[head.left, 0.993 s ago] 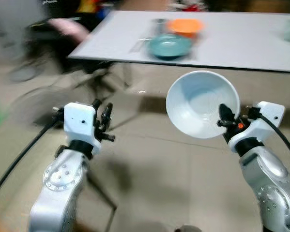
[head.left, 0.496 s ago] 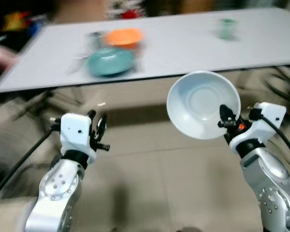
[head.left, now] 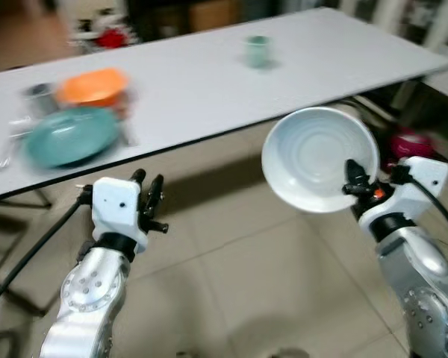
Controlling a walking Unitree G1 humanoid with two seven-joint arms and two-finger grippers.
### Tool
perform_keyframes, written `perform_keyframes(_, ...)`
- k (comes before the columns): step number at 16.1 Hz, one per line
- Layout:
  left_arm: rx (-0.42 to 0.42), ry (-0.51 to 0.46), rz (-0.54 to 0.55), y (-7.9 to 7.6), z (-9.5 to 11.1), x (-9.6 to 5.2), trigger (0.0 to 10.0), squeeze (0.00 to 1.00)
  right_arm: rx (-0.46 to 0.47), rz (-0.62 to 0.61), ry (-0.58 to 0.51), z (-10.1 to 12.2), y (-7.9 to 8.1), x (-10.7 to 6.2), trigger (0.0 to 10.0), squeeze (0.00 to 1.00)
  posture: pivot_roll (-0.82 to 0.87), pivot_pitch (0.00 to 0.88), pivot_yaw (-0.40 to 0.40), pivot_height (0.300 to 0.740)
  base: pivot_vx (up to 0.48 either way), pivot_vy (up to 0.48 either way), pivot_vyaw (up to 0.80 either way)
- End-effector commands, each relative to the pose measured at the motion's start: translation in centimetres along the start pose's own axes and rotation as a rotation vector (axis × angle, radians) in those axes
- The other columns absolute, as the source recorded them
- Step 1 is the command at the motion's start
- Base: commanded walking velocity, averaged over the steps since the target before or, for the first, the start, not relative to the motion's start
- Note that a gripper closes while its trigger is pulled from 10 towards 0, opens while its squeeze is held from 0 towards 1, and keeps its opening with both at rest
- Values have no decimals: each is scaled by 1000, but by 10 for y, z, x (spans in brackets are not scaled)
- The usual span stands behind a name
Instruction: Setting the table
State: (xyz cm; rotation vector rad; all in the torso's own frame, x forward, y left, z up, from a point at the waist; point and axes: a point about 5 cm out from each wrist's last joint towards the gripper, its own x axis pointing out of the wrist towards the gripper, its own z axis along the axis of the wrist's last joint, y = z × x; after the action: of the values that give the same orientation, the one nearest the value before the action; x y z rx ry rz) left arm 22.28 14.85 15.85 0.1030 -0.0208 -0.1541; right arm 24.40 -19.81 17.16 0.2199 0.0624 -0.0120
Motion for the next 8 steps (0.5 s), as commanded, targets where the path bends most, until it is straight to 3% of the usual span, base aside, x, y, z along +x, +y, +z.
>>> perform_keyframes(1,30,-3,56,13,1,-4,10000,0,16,80,-20,6,14,3,10000,0,-117,53,64,740,401,0,0)
perform_keyframes(8,33,-7,83,19,2,-9,10000,0,7,138,-4,5,24,13,10000,0,-104,48,50,740,417,0,0)
